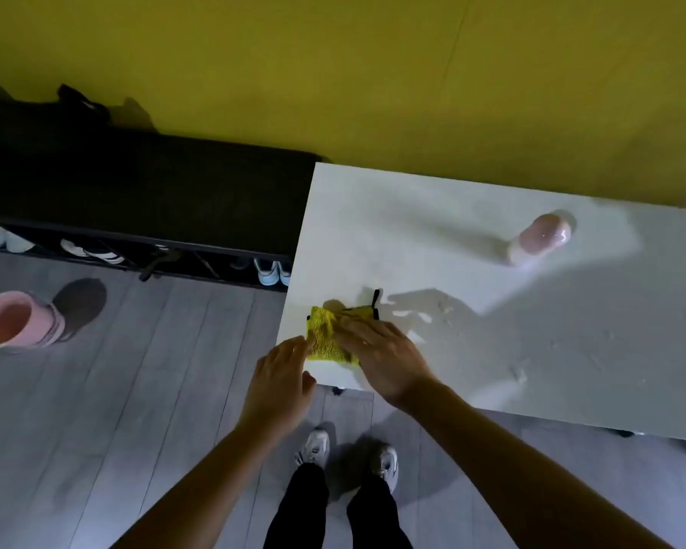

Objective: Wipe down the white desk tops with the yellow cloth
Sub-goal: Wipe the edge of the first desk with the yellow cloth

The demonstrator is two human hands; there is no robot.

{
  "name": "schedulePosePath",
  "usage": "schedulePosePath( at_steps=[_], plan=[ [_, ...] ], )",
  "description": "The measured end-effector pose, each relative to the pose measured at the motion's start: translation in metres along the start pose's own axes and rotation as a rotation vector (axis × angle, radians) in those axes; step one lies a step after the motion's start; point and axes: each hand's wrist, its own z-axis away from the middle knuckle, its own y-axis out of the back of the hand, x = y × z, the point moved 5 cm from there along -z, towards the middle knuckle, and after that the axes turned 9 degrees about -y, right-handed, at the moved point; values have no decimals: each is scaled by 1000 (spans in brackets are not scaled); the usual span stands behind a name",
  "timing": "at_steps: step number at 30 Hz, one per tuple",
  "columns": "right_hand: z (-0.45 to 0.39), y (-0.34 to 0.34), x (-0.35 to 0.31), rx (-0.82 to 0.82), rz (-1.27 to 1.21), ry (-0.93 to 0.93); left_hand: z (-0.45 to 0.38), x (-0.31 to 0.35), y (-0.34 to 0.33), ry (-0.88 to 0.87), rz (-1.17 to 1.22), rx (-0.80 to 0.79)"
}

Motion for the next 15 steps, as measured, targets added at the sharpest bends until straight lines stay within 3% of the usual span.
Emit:
schedulePosePath(
  at_steps=[4, 8, 15],
  plan=[
    [-21, -37, 2, -163, 103, 239, -1, -16, -18, 0, 27, 11],
    [-25, -74, 17, -341, 139, 286, -2, -29, -34, -31, 46, 15],
    [-22, -88, 30, -295, 85, 207, -17, -35, -42, -29, 52, 66]
  ],
)
